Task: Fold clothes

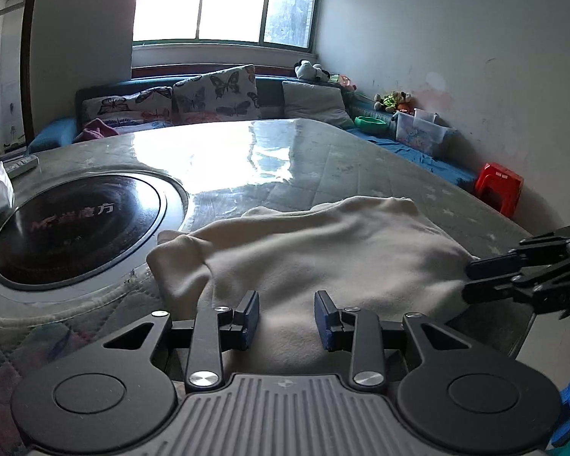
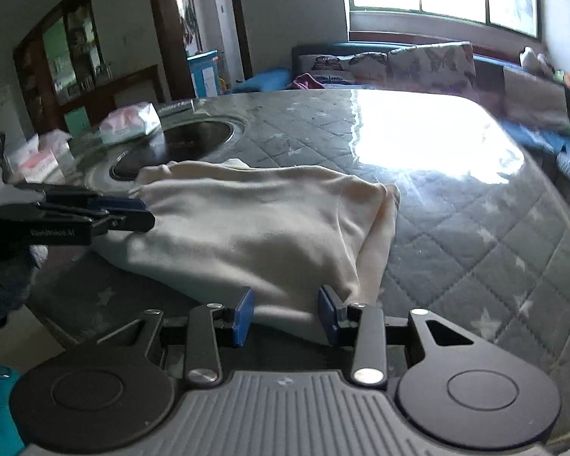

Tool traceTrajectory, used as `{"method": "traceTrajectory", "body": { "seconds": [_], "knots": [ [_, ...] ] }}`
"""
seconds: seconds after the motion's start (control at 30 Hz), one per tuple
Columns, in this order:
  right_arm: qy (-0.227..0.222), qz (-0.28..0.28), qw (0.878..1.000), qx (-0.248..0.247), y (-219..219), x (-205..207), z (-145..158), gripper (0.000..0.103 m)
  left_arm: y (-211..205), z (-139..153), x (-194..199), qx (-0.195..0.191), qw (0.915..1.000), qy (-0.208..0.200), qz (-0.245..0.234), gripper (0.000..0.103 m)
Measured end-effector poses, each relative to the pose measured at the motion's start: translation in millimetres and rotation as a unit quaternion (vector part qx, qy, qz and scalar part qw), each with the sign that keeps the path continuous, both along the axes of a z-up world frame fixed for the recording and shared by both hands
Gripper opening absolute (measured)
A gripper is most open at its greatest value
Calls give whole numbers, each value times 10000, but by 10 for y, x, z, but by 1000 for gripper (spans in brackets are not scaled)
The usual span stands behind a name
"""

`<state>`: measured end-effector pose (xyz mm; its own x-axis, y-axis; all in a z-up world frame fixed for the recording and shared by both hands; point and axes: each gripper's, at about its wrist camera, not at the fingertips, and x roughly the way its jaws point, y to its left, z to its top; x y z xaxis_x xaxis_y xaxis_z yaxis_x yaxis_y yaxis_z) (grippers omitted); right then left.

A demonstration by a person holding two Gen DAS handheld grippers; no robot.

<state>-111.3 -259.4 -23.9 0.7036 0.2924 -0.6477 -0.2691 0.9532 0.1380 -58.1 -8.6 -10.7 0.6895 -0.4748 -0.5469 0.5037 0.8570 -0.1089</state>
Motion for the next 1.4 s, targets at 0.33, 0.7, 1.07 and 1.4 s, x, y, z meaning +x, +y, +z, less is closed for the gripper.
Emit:
{"method": "traceTrajectory", "body": {
  "seconds": [0.33,0.7,1.07,1.4],
  "knots": [
    [-236,15,9996,138,47,325,34,39,34,13,65,37,9999,33,100,35],
    [-367,29,9993,-28,24,772,149,37,-69,77,363,127,9998,-3,161,38],
    [-94,-198,9998,29,7,1260,21,15,-166,-59,838,212,9984,344,386,36],
    [-115,147,9997,-130,264,1443,3,18,-203,-49,884,234,9982,342,433,37]
  ]
}}
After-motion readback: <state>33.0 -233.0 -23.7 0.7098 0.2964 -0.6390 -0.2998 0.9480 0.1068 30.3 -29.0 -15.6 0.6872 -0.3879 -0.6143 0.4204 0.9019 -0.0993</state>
